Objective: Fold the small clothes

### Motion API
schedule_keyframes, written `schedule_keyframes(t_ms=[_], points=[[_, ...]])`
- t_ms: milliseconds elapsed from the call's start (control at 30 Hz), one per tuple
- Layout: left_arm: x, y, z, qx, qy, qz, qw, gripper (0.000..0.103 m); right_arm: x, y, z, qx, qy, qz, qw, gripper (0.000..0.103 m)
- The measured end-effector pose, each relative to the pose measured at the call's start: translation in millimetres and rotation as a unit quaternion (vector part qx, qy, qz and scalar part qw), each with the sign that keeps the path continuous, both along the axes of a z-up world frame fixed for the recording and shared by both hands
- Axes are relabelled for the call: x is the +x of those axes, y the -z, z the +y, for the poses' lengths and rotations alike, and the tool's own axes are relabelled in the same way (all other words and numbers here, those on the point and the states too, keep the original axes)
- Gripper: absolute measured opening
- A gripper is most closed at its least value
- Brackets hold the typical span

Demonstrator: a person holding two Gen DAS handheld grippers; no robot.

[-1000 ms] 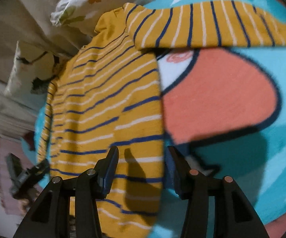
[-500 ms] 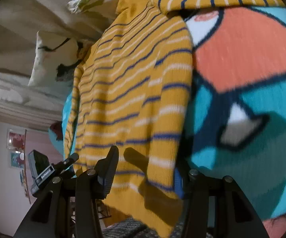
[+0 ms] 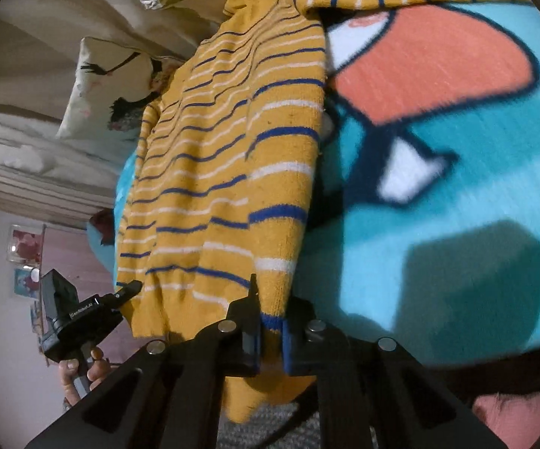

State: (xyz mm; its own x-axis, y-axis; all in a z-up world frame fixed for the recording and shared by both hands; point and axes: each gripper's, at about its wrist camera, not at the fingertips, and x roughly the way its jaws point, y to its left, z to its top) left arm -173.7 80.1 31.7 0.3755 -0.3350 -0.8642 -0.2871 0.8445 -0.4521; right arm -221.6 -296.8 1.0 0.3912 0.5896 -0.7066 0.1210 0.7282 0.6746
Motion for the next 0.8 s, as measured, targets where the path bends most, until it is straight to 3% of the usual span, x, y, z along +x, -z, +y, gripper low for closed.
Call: schedule_keyframes(t_ms=[133, 300, 400, 533, 667, 800], points=[[-33, -2, -8, 0.000, 0.000, 0.008, 1.0000, 0.008, -38, 8, -15, 0.004, 0.006, 0.018, 1.000, 0.008], [-57, 28, -14, 0.017, 0.001, 0.045, 0.9988, 0.009, -68, 25, -17, -0.015, 0.005, 0.038, 0.999, 0.009], [-56, 26, -13, 0.021, -0.004, 0.043, 0.9989, 0.014, -69, 17, -11, -0.056, 0.000, 0.029, 0.998, 0.013], [-54, 10, -7, 0.056, -0.004, 0.023, 0.9981, 0.022, -68, 4, -5, -0.121, -0.012, 0.012, 0.993, 0.017], [-49, 0, 18, 0.085, -0.028, 0.007, 0.9960, 0.035, -62, -11, -8, -0.166, 0.020, -0.002, 0.986, 0.018], [-32, 1, 54, 0.087, -0.062, -0.001, 0.9942, 0.043, -60, -35, -10, -0.224, 0.066, -0.026, 0.972, 0.022]])
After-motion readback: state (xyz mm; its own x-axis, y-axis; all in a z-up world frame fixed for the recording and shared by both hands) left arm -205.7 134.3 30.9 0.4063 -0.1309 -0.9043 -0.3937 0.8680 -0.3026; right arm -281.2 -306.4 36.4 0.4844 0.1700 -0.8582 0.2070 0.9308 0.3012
